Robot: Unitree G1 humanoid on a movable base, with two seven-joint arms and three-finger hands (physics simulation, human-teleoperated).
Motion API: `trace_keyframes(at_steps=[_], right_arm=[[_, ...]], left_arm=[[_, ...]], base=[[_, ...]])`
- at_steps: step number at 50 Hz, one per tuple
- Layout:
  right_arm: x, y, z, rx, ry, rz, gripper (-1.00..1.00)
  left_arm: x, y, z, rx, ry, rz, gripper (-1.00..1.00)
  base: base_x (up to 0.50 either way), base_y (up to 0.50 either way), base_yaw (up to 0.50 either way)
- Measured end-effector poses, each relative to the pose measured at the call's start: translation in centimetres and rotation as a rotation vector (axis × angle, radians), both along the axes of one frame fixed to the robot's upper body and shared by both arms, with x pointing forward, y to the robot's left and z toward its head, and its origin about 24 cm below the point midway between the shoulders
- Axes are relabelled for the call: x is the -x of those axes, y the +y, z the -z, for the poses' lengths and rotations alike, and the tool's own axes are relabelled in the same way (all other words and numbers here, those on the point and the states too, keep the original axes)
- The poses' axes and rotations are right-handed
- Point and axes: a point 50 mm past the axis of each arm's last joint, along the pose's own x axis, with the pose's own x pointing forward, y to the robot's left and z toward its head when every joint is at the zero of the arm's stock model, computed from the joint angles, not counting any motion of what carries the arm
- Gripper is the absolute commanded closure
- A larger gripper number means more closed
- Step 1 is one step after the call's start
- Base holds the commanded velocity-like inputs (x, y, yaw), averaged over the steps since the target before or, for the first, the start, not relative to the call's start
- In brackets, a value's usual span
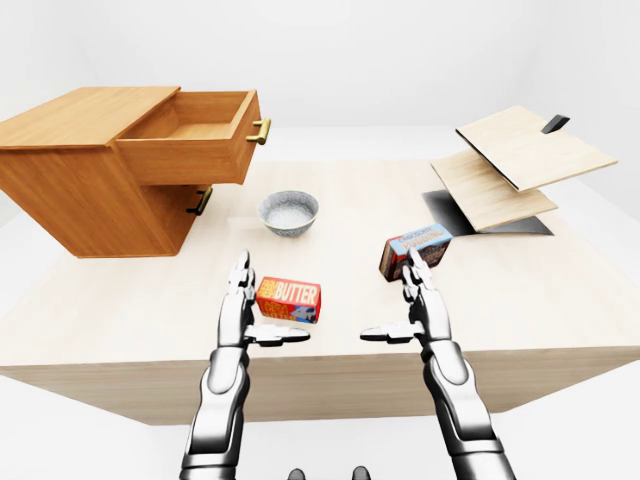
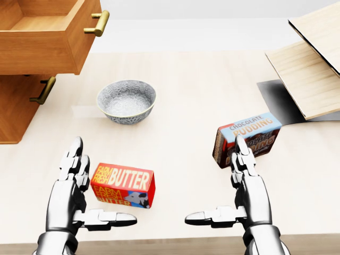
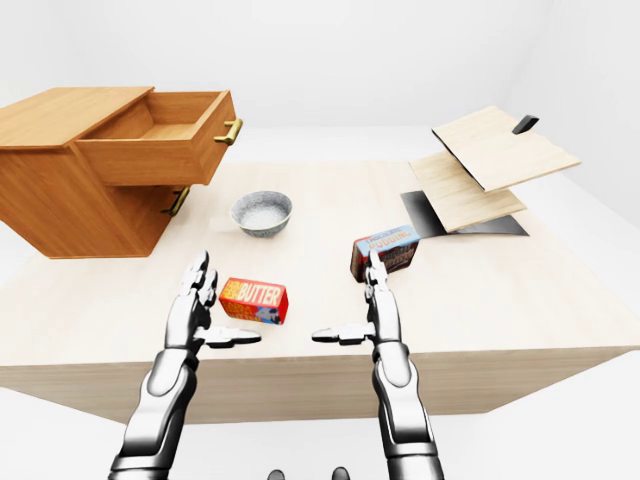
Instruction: Close the top drawer of the cabinet.
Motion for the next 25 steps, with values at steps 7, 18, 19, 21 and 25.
trace_keyframes(at_steps=[7,18,19,21,25], right_arm=[[-0.1,0.0,0.5,0.001,0.012,-0.018,-1.0],[-0.2,0.1,0.0,0.004,-0.002,-0.036,-1.0],[-0.2,0.1,-0.1,0.004,-0.005,-0.037,-1.0],[-0.2,0.1,-0.4,0.004,-0.012,-0.039,-1.0],[-0.1,0.1,-1.2,0.006,-0.029,-0.042,-1.0]], left_arm=[[0.1,0.5,-0.2,-0.007,-0.002,0.005,-1.0],[0.2,1.0,-0.8,-0.013,-0.021,0.008,-1.0],[0.2,1.1,-0.9,-0.013,-0.024,0.009,-1.0],[0.1,1.1,-1.2,-0.015,-0.03,0.011,-1.0],[0.2,1.1,-1.8,-0.018,-0.042,0.022,-1.0]], base=[[0.0,0.0,0.0],[0.0,0.0,0.0],[0.0,0.0,0.0],[0.0,0.0,0.0],[0.0,0.0,0.0]])
